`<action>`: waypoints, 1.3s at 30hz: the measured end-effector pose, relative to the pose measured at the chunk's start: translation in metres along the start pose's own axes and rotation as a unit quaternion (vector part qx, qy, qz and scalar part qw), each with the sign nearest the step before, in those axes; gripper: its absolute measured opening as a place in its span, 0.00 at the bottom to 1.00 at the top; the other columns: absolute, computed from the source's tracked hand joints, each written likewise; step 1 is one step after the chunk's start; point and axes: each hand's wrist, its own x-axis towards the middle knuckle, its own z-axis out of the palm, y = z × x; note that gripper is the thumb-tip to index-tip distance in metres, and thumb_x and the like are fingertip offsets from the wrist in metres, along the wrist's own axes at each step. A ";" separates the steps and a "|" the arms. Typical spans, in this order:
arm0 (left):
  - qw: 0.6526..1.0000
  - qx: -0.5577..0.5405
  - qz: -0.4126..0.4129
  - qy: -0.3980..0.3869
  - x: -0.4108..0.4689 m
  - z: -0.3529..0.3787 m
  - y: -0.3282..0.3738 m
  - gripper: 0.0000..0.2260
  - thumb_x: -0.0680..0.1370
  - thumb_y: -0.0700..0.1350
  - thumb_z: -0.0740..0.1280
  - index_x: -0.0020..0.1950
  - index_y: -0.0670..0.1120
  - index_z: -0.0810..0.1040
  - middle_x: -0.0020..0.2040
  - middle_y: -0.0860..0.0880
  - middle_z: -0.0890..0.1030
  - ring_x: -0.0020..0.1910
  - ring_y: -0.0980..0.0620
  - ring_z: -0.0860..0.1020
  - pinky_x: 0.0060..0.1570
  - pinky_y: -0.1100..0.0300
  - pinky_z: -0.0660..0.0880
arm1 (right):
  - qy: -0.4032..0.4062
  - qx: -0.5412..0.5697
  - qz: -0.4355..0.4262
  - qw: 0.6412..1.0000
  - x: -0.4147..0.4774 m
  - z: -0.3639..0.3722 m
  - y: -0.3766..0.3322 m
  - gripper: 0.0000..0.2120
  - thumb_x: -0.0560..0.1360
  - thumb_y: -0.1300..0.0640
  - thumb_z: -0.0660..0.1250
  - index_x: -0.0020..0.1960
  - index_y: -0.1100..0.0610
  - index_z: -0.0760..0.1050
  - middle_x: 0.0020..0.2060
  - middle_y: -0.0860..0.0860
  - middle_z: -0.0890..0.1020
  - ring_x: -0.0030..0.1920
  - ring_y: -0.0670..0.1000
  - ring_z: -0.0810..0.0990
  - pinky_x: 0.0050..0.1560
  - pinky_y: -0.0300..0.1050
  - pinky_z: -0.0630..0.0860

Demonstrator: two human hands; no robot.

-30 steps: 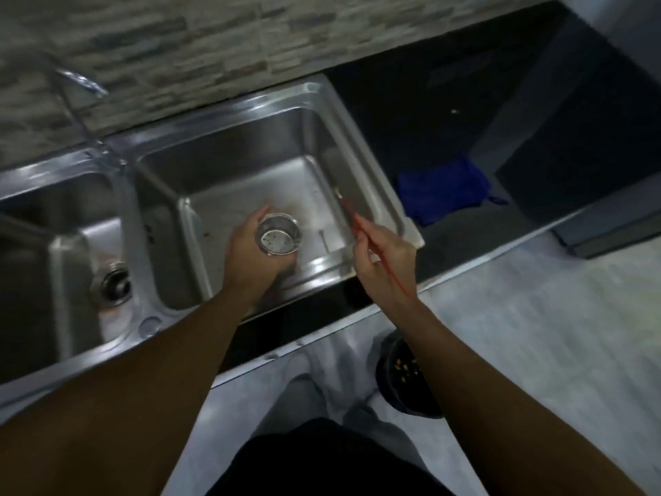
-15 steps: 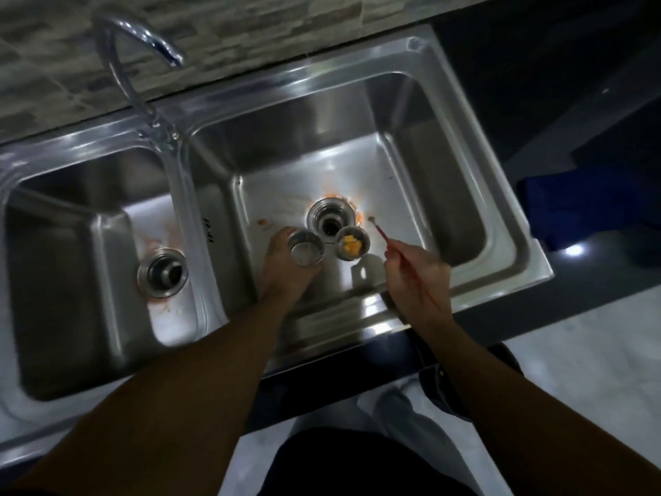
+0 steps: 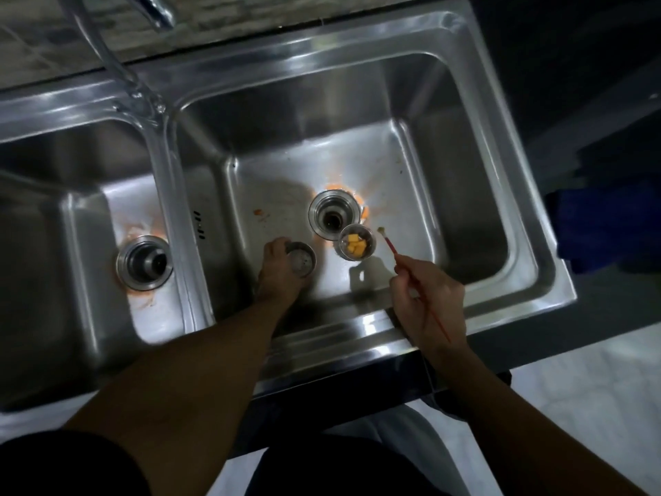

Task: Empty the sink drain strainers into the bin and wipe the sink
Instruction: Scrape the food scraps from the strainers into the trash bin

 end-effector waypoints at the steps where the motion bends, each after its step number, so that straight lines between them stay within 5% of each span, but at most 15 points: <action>1: 1.000 0.026 0.006 -0.003 0.000 -0.001 0.001 0.44 0.61 0.45 0.84 0.72 0.46 0.66 0.71 0.45 0.68 0.68 0.42 0.71 0.68 0.51 0.70 | 0.005 -0.001 -0.001 1.000 0.000 0.000 -0.001 0.06 0.77 0.67 0.66 0.50 0.63 0.82 0.35 0.51 0.81 0.33 0.47 0.78 0.36 0.42 0.76; 5: 0.986 0.139 0.090 0.013 0.004 0.005 0.022 0.53 0.57 0.62 0.82 0.76 0.47 0.62 0.75 0.46 0.66 0.73 0.44 0.64 0.76 0.46 0.62 | 0.030 0.001 0.037 0.999 0.001 -0.001 -0.005 0.08 0.76 0.68 0.67 0.50 0.61 0.84 0.36 0.50 0.83 0.35 0.44 0.79 0.39 0.34 0.75; 9: 0.987 0.084 0.121 -0.068 0.011 0.024 0.051 0.54 0.61 0.57 0.83 0.79 0.50 0.56 0.79 0.48 0.61 0.77 0.47 0.61 0.72 0.54 0.63 | 0.031 -0.014 0.051 0.998 0.003 -0.018 0.000 0.08 0.77 0.68 0.67 0.52 0.61 0.84 0.37 0.51 0.84 0.36 0.44 0.80 0.42 0.31 0.76; 11: 0.984 0.086 0.131 -0.089 0.018 0.032 0.060 0.53 0.61 0.57 0.83 0.79 0.49 0.58 0.78 0.47 0.63 0.76 0.46 0.64 0.70 0.57 0.64 | 0.028 -0.032 0.044 0.998 0.004 -0.030 0.006 0.08 0.76 0.68 0.68 0.53 0.63 0.83 0.38 0.53 0.84 0.36 0.46 0.81 0.42 0.37 0.80; 15: 0.972 0.157 0.158 -0.069 0.026 0.047 0.074 0.50 0.60 0.59 0.83 0.75 0.47 0.63 0.73 0.45 0.70 0.71 0.43 0.70 0.68 0.51 0.69 | 0.027 -0.053 0.055 0.997 0.005 -0.035 0.011 0.09 0.76 0.68 0.68 0.55 0.64 0.82 0.41 0.54 0.84 0.38 0.50 0.82 0.44 0.44 0.81; 22: 0.980 0.151 0.125 -0.041 0.032 0.062 0.084 0.37 0.66 0.48 0.79 0.71 0.45 0.70 0.67 0.42 0.74 0.65 0.41 0.72 0.65 0.48 0.70 | 0.021 -0.057 0.044 0.997 0.004 -0.027 0.025 0.09 0.77 0.64 0.67 0.55 0.63 0.82 0.42 0.52 0.84 0.40 0.40 0.77 0.49 0.23 0.71; 28: 0.985 0.090 0.143 -0.034 0.019 0.054 0.083 0.39 0.64 0.46 0.80 0.73 0.49 0.68 0.71 0.44 0.70 0.67 0.39 0.71 0.66 0.48 0.71 | 0.042 -0.052 0.025 0.997 0.003 -0.021 0.036 0.11 0.77 0.60 0.65 0.56 0.60 0.82 0.42 0.51 0.84 0.39 0.41 0.78 0.44 0.36 0.79; 33: 0.986 -0.063 0.150 -0.018 -0.011 0.025 0.106 0.46 0.62 0.42 0.82 0.75 0.56 0.63 0.69 0.48 0.75 0.65 0.46 0.77 0.64 0.49 0.77 | 0.094 -0.013 0.061 0.994 0.004 -0.022 0.033 0.11 0.75 0.60 0.66 0.54 0.56 0.84 0.39 0.50 0.84 0.36 0.44 0.80 0.44 0.33 0.78; 35: 0.982 -0.073 0.171 -0.018 -0.028 0.013 0.121 0.42 0.60 0.40 0.82 0.71 0.54 0.69 0.66 0.50 0.77 0.62 0.48 0.78 0.62 0.47 0.78 | 0.148 0.047 0.068 0.986 0.001 -0.027 0.026 0.10 0.74 0.64 0.67 0.51 0.58 0.85 0.35 0.49 0.84 0.34 0.45 0.80 0.43 0.28 0.76; 39: 0.966 -0.044 0.256 -0.007 -0.071 0.002 0.158 0.34 0.59 0.39 0.81 0.63 0.50 0.76 0.60 0.49 0.77 0.57 0.49 0.78 0.57 0.49 0.79 | 0.260 0.162 0.113 0.945 -0.017 -0.056 0.021 0.09 0.76 0.61 0.67 0.52 0.55 0.85 0.36 0.46 0.85 0.35 0.44 0.84 0.40 0.36 0.81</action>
